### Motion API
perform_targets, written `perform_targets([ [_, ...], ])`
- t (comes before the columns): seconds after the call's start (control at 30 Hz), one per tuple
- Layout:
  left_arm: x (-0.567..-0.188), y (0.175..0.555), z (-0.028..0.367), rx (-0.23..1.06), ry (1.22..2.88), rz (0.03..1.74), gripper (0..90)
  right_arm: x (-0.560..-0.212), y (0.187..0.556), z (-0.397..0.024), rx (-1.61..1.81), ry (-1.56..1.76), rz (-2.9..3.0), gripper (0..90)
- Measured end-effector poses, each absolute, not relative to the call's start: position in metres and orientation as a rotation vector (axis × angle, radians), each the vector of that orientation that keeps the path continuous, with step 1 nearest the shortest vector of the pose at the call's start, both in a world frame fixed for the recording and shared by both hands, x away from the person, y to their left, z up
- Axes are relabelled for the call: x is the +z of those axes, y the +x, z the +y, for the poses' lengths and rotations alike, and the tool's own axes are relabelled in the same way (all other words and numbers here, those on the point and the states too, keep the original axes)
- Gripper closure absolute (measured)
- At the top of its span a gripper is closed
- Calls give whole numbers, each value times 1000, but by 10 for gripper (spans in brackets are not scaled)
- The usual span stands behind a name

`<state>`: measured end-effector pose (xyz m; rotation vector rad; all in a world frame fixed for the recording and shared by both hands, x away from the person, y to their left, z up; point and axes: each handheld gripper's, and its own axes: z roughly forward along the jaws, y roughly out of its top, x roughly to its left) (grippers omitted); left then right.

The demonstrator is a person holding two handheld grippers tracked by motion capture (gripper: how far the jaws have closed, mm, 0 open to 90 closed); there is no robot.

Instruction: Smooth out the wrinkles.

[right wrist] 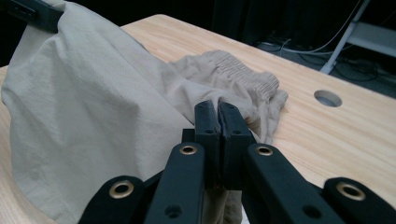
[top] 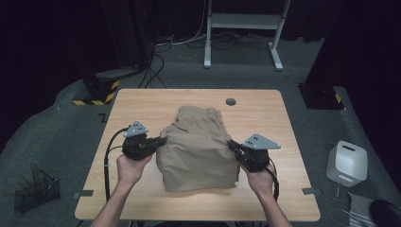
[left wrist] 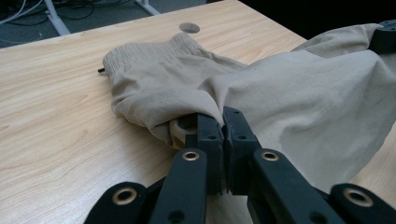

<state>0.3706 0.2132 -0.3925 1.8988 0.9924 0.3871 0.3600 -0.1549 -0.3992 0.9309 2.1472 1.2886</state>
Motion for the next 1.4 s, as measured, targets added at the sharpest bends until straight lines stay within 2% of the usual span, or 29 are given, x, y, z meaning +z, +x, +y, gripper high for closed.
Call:
perform_targets([
  [0.77, -375, 348, 220, 388, 1879, 932, 870, -388, 330, -156, 1331, 832, 2113, 879],
  [1.17, -347, 311, 213, 388, 1870, 836, 870, -372, 289, -169, 1368, 771, 2045, 879],
  [1.27, -343, 317, 213, 378, 1847, 834, 870, -364, 288, -170, 1377, 763, 2021, 879],
  [1.4, -350, 336, 211, 369, 1853, 866, 870, -367, 305, -169, 1383, 808, 2017, 879],
])
